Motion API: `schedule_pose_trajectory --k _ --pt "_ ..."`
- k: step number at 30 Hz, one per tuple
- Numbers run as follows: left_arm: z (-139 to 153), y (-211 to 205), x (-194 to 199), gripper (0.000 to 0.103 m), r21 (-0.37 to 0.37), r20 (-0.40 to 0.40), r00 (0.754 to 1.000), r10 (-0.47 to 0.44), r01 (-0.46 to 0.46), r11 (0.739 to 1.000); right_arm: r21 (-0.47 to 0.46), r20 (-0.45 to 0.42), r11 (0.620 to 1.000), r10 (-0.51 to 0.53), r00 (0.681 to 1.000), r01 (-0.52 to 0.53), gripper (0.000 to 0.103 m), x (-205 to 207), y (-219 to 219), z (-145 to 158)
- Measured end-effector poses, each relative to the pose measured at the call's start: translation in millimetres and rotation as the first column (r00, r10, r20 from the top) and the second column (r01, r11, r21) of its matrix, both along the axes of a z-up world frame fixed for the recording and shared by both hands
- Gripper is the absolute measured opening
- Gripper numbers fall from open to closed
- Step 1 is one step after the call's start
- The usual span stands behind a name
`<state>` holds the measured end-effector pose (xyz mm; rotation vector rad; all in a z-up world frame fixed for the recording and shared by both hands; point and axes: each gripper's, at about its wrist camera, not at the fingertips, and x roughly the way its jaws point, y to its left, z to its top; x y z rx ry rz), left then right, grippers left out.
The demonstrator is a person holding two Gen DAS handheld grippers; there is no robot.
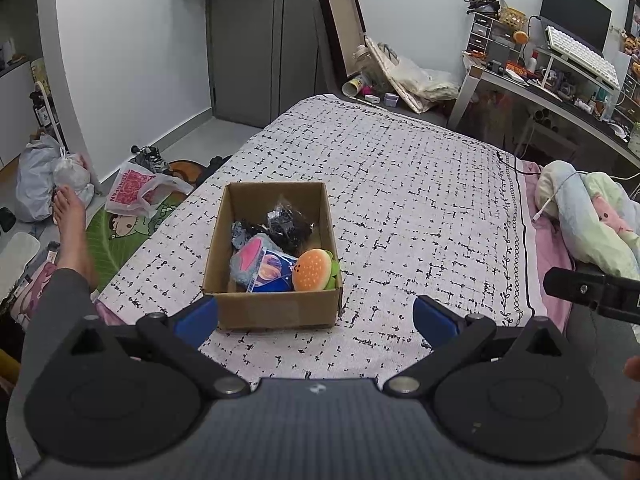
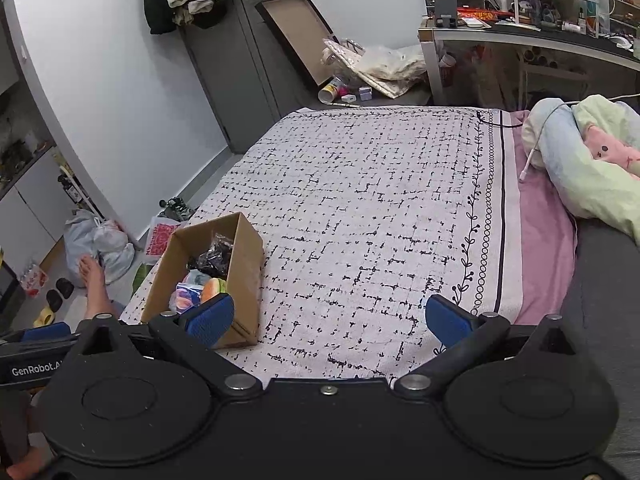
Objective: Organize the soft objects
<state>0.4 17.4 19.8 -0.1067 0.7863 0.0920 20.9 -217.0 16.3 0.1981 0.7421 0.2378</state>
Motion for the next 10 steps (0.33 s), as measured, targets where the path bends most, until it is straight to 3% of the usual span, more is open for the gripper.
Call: schedule_pose_trajectory --k 10 --pt "-1.5 -0.8 7.3 0.102 -0.017 0.007 1.0 0.003 -0.003 1.0 0.045 0.009 0.996 0.079 0.997 -0.079 0.103 4.1 5.5 -5.4"
